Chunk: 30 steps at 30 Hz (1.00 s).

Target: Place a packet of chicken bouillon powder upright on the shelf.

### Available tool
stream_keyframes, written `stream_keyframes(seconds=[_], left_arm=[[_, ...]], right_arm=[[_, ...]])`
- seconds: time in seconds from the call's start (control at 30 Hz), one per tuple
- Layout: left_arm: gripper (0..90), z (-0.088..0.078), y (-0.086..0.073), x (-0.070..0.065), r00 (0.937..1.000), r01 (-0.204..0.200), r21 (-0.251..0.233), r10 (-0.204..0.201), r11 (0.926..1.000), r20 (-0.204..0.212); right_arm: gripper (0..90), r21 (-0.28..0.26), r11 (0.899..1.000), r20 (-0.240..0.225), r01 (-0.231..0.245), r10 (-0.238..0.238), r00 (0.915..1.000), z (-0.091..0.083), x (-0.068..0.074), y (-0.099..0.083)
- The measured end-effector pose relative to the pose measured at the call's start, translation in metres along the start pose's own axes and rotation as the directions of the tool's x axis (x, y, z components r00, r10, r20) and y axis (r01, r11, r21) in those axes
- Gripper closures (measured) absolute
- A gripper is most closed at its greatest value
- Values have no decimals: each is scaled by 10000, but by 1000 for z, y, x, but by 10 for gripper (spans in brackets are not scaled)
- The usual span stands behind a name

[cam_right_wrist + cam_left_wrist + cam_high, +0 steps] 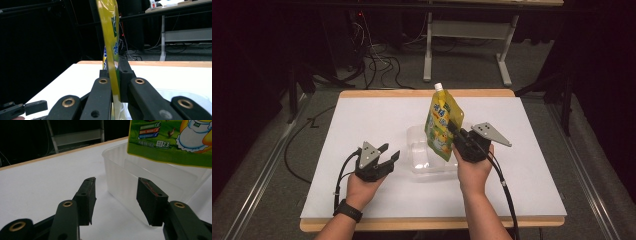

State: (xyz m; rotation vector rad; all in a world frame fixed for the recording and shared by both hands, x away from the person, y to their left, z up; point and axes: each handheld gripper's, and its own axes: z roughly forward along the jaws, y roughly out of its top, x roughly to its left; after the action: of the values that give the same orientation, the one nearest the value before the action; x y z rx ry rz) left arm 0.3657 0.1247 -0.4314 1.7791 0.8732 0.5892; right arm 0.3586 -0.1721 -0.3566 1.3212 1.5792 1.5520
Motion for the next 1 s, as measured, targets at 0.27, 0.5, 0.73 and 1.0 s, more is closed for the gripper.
stream_keyframes(seconds=[0.27, 0.5, 0.73, 1.0], left_arm=[[503, 0, 0, -1, 10000, -18, 34, 18, 10000, 43], [503, 1, 0, -2, 10000, -58, 65, 57, 10000, 75], [502, 2, 0, -3, 9999, -106, 93, 105, 9999, 67], [504, 2, 0, -3, 9999, -109, 94, 108, 9999, 60]], right_arm=[[900, -133, 9991, 99, -394, 396, 9992, 2, -3, -8], [900, -117, 9987, 286, -500, 504, 9983, 4, -6, -12], [900, -92, 9990, 525, -442, 446, 9976, 4, -7, -11], [900, -155, 9983, 269, -570, 574, 9980, 6, -2, -9]])
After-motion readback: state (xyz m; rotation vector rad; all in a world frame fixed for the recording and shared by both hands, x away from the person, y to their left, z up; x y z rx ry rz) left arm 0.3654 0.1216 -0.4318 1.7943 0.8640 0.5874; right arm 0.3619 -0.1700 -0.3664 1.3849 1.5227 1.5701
